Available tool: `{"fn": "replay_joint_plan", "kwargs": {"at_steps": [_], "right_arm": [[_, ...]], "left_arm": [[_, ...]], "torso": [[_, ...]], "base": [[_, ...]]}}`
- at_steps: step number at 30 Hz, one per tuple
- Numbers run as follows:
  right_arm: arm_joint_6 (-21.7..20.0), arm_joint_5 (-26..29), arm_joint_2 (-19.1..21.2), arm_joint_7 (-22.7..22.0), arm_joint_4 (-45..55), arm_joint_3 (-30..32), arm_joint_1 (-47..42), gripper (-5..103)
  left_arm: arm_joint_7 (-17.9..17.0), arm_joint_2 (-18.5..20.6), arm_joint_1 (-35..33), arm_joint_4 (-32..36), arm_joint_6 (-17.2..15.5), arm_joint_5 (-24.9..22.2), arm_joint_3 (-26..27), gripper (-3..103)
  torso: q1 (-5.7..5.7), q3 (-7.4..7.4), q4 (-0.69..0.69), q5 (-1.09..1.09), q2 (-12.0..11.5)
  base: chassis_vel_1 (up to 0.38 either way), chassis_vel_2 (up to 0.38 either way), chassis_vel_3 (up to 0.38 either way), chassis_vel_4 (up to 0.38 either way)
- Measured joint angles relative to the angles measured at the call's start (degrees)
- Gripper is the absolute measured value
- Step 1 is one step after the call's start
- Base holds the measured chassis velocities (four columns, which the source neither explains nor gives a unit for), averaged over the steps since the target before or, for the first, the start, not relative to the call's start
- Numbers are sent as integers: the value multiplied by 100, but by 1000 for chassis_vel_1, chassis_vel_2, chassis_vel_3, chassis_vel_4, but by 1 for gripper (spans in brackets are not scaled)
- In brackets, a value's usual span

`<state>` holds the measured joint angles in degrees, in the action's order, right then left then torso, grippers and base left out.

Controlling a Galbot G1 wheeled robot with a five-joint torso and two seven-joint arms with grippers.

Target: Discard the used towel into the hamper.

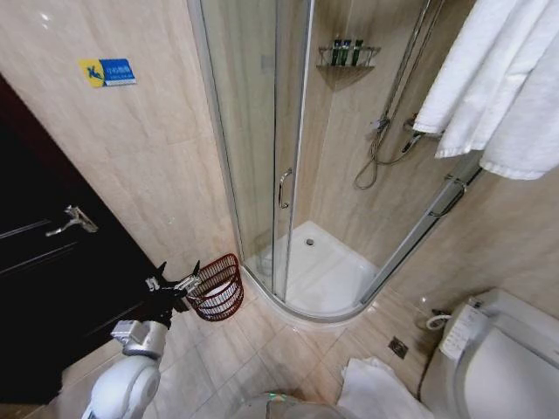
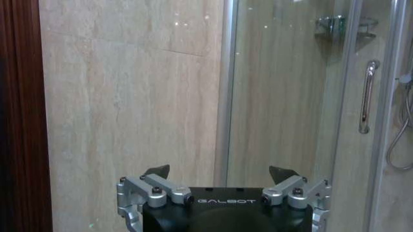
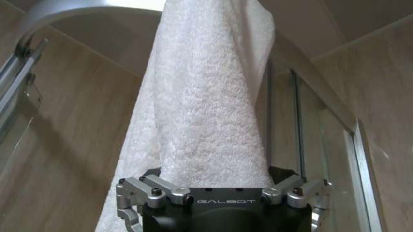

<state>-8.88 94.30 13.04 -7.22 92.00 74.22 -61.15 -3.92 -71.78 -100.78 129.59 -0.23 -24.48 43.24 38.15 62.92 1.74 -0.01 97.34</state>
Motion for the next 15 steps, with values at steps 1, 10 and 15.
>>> {"fn": "replay_joint_plan", "kwargs": {"at_steps": [1,10,15], "right_arm": [[0,0,0,0,0,0,0,100],[-54,94,-19,40,17,-50,-7,96],[-40,157,-19,224,28,-59,-24,81]], "left_arm": [[0,0,0,0,0,0,0,100],[0,0,0,0,0,0,0,100],[0,0,0,0,0,0,0,100]], "torso": [[0,0,0,0,0],[0,0,0,1,0],[0,0,0,1,0]], "base": [[0,0,0,0],[0,0,0,0],[0,0,0,0]]}}
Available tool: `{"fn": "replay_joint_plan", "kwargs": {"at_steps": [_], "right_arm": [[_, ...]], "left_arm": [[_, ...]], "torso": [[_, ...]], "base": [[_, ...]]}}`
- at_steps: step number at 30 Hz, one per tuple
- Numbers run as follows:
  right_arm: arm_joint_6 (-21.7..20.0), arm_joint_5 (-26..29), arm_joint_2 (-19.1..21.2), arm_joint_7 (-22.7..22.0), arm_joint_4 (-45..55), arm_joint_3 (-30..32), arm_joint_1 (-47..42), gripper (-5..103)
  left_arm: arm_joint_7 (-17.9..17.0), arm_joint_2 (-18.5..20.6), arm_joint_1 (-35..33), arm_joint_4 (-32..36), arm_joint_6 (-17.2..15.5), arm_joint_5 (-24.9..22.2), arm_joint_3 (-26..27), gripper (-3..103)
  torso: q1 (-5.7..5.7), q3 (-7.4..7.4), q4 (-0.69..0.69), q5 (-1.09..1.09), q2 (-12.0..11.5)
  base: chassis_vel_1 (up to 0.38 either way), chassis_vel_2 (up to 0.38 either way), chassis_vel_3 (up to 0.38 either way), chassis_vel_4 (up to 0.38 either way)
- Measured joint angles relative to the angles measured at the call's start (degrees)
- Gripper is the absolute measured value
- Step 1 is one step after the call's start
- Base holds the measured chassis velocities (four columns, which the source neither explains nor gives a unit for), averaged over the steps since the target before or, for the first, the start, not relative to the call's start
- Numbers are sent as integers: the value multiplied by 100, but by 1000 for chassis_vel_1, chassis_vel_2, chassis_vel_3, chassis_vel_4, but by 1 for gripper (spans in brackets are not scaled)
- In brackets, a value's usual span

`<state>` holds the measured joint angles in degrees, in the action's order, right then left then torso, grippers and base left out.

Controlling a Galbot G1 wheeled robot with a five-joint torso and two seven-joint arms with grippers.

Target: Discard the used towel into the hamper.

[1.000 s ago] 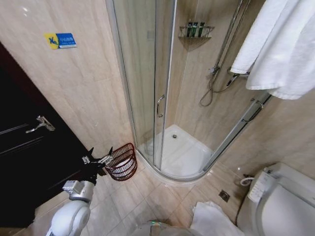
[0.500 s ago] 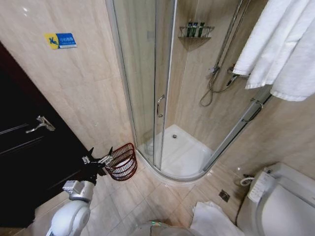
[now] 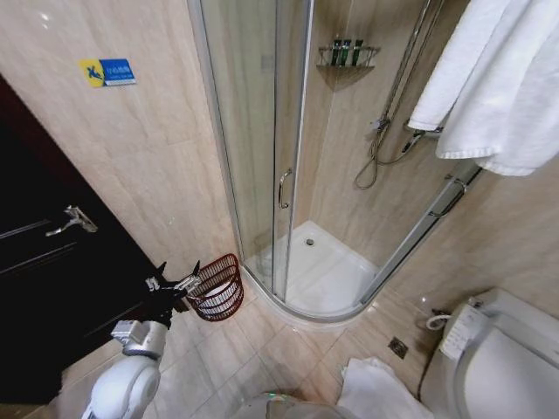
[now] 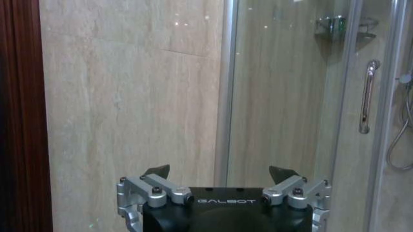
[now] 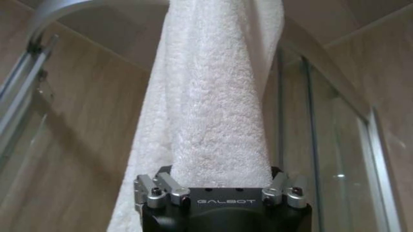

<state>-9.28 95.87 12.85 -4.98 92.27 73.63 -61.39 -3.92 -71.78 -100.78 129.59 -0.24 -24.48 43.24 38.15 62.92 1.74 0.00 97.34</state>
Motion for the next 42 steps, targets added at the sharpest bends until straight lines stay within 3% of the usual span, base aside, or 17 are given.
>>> {"fn": "replay_joint_plan", "kwargs": {"at_steps": [9,13,18,22,24,25,29,42], "right_arm": [[169,73,35,167,6,-15,-65,60],[216,62,16,183,1,-27,-87,44],[245,53,-3,183,15,-33,-103,37],[250,32,-16,208,21,-37,-112,21],[261,24,-16,217,16,-28,-123,21],[298,13,-15,221,16,-5,-151,15],[334,-37,-32,223,44,19,-189,10],[258,-15,-165,118,392,8,-79,10]], "left_arm": [[0,0,0,0,0,0,0,100],[0,0,0,0,0,0,0,100],[0,0,0,0,0,0,0,100],[0,0,0,0,0,0,0,100],[0,0,0,0,0,0,0,100],[0,0,0,0,0,0,0,100],[0,0,0,0,0,0,0,100],[0,0,0,0,0,0,0,100]], "torso": [[0,0,0,0,0],[0,0,0,0,0],[0,0,0,0,0],[0,0,0,0,0],[0,0,0,0,0],[0,0,0,0,0],[0,0,0,0,0],[0,0,0,-2,0]], "base": [[0,0,0,0],[0,0,0,0],[0,0,0,0],[0,0,0,0],[0,0,0,0],[0,0,0,0],[0,0,0,0],[0,0,0,0]]}}
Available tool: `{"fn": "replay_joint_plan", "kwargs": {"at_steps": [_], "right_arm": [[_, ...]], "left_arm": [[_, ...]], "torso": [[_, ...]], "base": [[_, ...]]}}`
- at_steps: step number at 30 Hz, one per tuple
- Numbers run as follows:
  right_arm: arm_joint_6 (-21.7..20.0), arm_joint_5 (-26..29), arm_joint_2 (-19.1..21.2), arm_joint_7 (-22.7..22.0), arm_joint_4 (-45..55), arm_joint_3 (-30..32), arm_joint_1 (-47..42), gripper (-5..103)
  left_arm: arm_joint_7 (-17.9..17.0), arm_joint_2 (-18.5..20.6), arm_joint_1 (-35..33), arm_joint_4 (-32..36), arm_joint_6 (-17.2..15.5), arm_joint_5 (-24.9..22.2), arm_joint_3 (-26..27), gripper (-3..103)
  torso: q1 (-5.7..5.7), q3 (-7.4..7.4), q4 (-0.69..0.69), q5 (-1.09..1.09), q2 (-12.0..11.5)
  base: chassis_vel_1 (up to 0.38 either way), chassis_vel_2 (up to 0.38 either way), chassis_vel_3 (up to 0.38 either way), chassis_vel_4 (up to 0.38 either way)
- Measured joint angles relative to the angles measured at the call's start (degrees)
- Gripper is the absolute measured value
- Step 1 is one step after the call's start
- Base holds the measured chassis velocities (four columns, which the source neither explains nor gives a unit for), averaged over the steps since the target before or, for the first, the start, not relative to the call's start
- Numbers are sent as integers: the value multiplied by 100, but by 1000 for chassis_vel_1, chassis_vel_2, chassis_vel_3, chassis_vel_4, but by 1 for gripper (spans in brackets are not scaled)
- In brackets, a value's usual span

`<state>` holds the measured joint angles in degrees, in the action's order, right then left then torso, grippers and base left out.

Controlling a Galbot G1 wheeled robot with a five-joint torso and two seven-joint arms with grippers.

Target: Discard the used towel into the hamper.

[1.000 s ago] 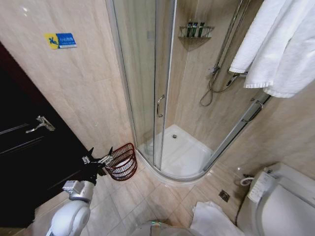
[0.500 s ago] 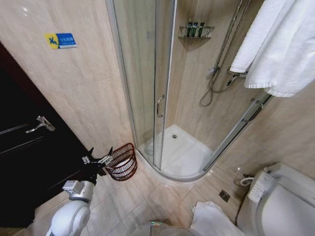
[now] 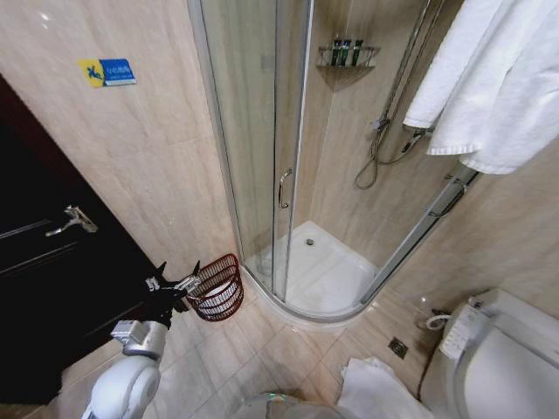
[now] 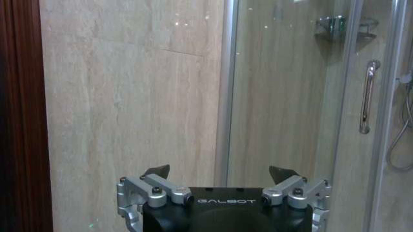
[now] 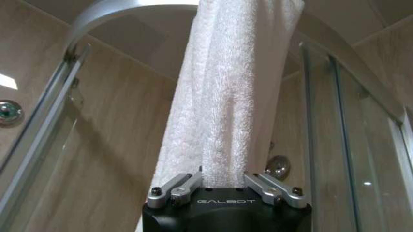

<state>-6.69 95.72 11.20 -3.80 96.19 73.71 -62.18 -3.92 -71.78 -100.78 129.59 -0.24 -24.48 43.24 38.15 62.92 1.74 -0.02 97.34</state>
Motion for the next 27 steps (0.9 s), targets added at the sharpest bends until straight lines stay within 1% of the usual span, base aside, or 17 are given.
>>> {"fn": "replay_joint_plan", "kwargs": {"at_steps": [2,3,6,8,9,12,13,15,16,20,21,24,25,27], "right_arm": [[-46,-3,-134,-48,195,-44,53,10],[-46,-3,-134,-48,195,-44,53,10],[-116,-12,-386,-145,540,-109,124,10],[-192,-27,-763,-283,1077,-164,178,10],[-192,-27,-763,-283,1077,-164,178,10],[-244,-124,-1130,-416,1563,-179,187,10],[-244,-124,-1130,-416,1563,-179,187,10],[-283,-220,-1427,-503,1843,-197,166,10],[-283,-220,-1427,-503,1843,-197,166,10],[-300,-654,-2135,-629,2385,-246,11,10],[-300,-654,-2135,-629,2385,-246,11,10],[-347,-1084,-2632,-681,2797,-282,-316,10],[-347,-1084,-2632,-681,2797,-282,-316,10],[-321,-1513,-2933,-685,3036,-246,-663,10]], "left_arm": [[0,0,0,0,0,0,0,100],[0,0,0,0,0,0,0,100],[0,0,0,0,0,0,0,100],[0,0,0,0,0,0,0,100],[0,0,0,0,0,0,0,100],[-1,0,0,0,0,0,0,100],[-1,0,0,0,0,0,0,100],[-1,0,-1,0,0,0,1,100],[-1,0,-1,0,0,0,1,100],[0,0,0,0,0,0,0,100],[0,0,0,0,0,0,0,100],[-1,0,0,0,0,0,0,100],[-1,0,0,0,0,0,0,100],[-2,0,0,0,0,0,2,100]], "torso": [[0,0,0,0,0],[0,0,0,0,0],[0,0,0,1,0],[0,0,0,1,1],[0,0,0,1,1],[0,-1,0,0,1],[0,-1,0,0,1],[0,0,0,1,1],[0,0,0,1,1],[0,-1,-1,-1,1],[0,-1,-1,-1,1],[0,0,0,4,0],[0,0,0,4,0],[0,1,1,4,0]], "base": [[0,0,0,0],[0,0,0,0],[0,0,0,0],[0,0,0,0],[0,0,0,0],[0,0,0,0],[0,0,0,0],[0,0,0,0],[0,0,0,0],[0,0,0,0],[0,0,0,0],[0,0,0,0],[0,0,0,0],[0,0,0,0]]}}
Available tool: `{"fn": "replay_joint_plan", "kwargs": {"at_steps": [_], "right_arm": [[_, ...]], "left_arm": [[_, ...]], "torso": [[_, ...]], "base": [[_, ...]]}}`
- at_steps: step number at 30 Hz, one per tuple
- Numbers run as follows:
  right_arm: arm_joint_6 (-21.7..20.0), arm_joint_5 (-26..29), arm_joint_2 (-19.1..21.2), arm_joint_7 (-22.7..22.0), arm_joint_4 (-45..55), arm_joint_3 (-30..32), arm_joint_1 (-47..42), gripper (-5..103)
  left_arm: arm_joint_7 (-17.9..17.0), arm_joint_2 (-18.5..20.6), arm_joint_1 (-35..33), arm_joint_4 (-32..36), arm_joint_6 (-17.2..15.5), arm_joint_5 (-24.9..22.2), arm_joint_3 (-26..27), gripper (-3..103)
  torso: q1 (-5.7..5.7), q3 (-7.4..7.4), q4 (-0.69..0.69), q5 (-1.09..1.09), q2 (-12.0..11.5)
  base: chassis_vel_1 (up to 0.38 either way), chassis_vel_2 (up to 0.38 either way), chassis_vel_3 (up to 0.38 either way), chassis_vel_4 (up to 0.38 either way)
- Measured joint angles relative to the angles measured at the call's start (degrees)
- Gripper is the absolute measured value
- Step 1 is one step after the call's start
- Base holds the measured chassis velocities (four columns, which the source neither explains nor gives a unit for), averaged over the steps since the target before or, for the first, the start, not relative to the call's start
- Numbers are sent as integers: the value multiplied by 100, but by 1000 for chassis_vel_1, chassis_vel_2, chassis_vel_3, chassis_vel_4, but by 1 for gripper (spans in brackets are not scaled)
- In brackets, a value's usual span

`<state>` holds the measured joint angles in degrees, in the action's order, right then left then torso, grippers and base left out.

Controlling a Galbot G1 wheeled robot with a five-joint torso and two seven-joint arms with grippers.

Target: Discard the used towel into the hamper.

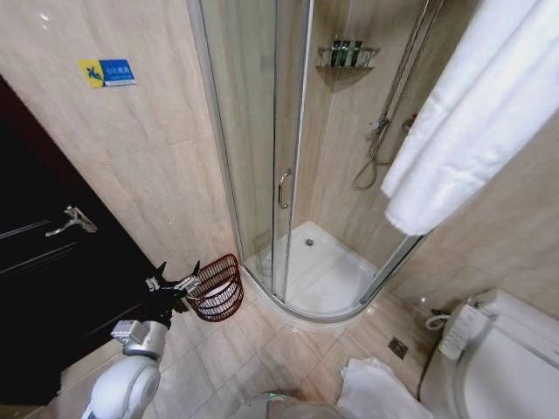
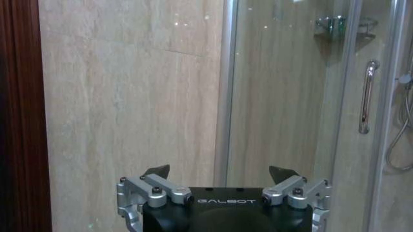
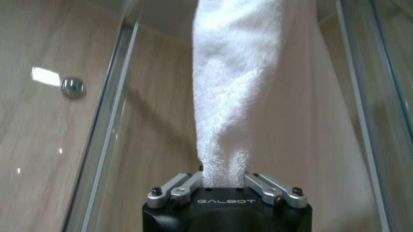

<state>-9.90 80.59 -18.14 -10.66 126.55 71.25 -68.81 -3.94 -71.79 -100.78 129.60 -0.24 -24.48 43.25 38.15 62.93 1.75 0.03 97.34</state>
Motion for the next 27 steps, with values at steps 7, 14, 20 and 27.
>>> {"fn": "replay_joint_plan", "kwargs": {"at_steps": [7,14,20,27], "right_arm": [[179,-1214,-953,-26,765,152,-980,10],[323,-1868,-1643,192,1190,117,-1595,10],[481,-2306,-2285,464,1375,17,-2029,10],[681,-2691,-2826,745,1425,-123,-2371,10]], "left_arm": [[1,1,0,0,0,0,-1,100],[1,0,0,0,0,0,-1,100],[1,0,0,0,0,0,-1,100],[1,0,0,0,0,0,-1,100]], "torso": [[-1,-1,-2,-4,0],[-1,-1,-2,-2,0],[0,-1,-1,-2,0],[-1,-1,-1,-4,0]], "base": [[0,0,0,0],[0,0,0,0],[0,0,0,0],[0,0,0,0]]}}
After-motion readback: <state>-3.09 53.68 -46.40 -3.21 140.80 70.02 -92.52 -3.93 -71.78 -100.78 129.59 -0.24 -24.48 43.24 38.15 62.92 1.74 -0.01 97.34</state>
